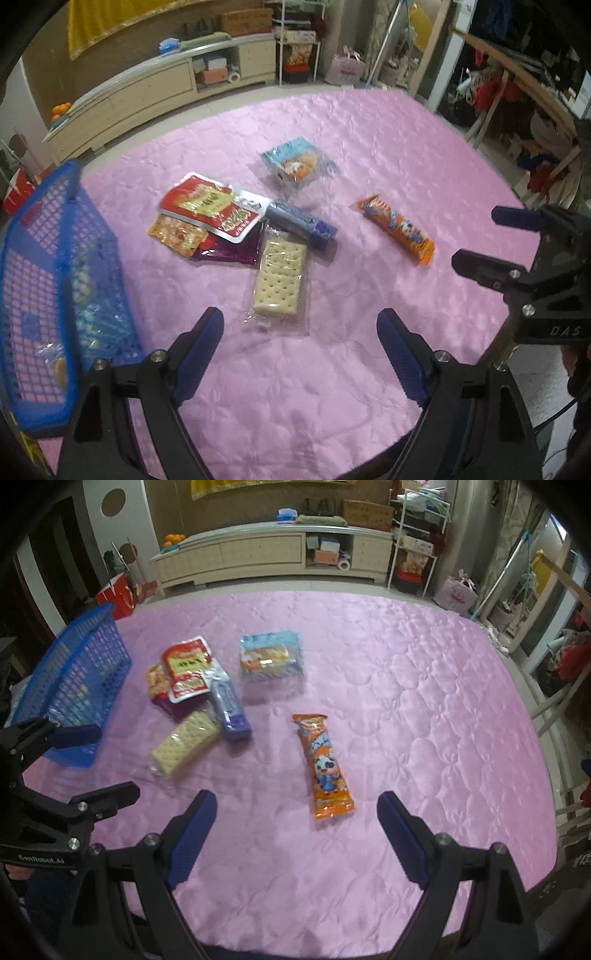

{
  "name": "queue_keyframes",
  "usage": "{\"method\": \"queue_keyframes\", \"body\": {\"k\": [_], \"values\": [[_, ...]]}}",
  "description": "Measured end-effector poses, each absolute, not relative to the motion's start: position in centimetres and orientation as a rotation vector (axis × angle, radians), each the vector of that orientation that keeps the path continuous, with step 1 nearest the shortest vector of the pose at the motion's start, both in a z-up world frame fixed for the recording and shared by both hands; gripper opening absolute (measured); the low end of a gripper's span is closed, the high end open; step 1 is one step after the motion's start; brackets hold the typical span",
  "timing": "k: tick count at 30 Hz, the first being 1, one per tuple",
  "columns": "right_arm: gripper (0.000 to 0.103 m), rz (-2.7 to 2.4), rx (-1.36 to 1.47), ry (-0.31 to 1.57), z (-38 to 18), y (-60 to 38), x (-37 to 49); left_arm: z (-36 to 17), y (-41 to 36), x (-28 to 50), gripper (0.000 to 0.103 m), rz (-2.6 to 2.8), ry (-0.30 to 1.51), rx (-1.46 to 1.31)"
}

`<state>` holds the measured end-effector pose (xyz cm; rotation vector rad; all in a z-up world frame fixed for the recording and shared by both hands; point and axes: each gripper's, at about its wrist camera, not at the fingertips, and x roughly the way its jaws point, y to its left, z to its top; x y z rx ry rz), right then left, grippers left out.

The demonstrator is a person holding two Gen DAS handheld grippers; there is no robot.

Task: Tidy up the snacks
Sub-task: 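Move both tools back over the remaining snacks on the bed, then grasp the plain cracker pack with the left tool while the right tool grasps the Doublemint box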

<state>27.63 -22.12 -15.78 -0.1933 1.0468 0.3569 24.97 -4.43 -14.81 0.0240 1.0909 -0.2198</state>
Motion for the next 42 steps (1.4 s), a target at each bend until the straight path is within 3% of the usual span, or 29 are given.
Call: {"method": "queue_keyframes", "body": {"k": [12,18,23,27,42], "values": [[0.091,0.355,-0.257,1.003,-19.0,-22.0,29.9,-20.6,-5.9,30.5,0.083,-0.24,1.182,0.119],[0.091,0.391,-0.204,1.014,-19.7,-22.6,30.7,-22.9,-5.7,32.6,0.064,-0.232,1.238,0.1],[0.091,0.432,-0.213,0.999,-20.1,-22.1,30.2,-23.6,-5.9,33.1,0.058,-0.242,1.231,0.129],[0.091,0.365,-0.216,1.018,-20.3,-22.3,30.9,-23.5,-6.0,33.3,0.041,-0.239,1.229,0.119],[0.091,0.504,-0.223,1.031,-19.9,-18.8,33.5,-18.5,-2.3,30.4,0.041,-0.101,1.089,-0.016]]}}
